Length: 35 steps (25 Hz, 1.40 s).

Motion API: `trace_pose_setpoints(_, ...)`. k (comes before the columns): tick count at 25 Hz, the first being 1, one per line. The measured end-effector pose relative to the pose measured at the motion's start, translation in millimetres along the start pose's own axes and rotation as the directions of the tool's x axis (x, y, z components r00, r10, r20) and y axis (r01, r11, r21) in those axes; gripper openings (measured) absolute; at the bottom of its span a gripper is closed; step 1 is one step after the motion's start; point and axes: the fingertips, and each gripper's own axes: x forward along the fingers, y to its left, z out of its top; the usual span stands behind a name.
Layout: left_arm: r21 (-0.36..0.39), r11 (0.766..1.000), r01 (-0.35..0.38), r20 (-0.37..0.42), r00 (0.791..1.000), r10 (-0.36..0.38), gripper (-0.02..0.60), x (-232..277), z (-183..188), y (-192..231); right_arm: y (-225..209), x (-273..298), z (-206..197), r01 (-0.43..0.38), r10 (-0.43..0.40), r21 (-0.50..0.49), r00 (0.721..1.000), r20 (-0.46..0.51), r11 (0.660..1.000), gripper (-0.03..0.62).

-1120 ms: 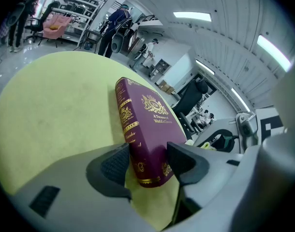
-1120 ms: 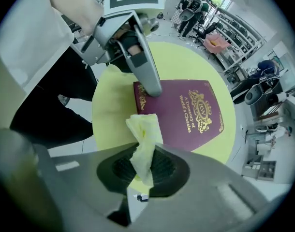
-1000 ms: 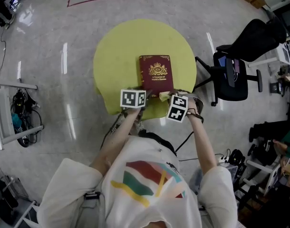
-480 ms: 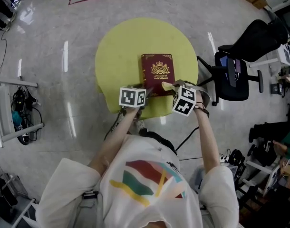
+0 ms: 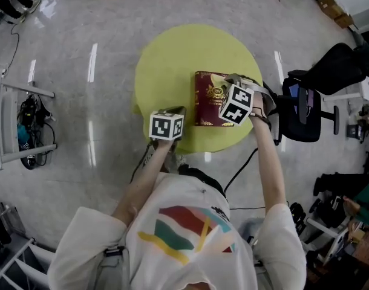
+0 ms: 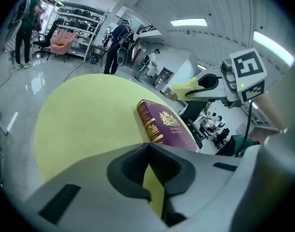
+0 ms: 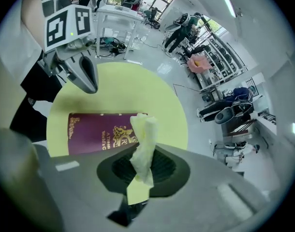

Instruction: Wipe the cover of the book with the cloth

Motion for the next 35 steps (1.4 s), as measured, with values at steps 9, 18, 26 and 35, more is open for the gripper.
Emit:
trace_pose_setpoints(9, 0.0, 0.995, -0.102, 0.014, 0.995, 0.102, 0.015, -13.7, -8.5, 34.6, -12.0, 80.8, 22.4, -0.041, 0.041, -0.008, 0.998, -0.043, 0.999, 0.028)
trace_pose_setpoints(18, -0.049, 0.993, -0.104, 0.041, 0.994, 0.106, 0.015, -19.3, -6.0, 39.9, -1.6, 97.7, 32.1, -0.103, 0.102, -0.011, 0.992, -0.07, 0.995, 0.029)
trace_pose_setpoints(26, -0.038, 0.995, -0.09, 0.048, 0.995, 0.092, 0.015, -18.4, -3.8, 34.7, 37.7, 79.7, 29.4, -0.131, 0.13, -0.009, 0.991, -0.038, 0.991, 0.029)
trace_pose_setpoints(35, -0.031, 0.997, -0.073, 0.043, 0.996, 0.074, 0.015, -21.2, -9.7, 33.7, 129.4, 35.1, 20.6, -0.219, 0.219, -0.015, 0.976, -0.019, 0.976, 0.028)
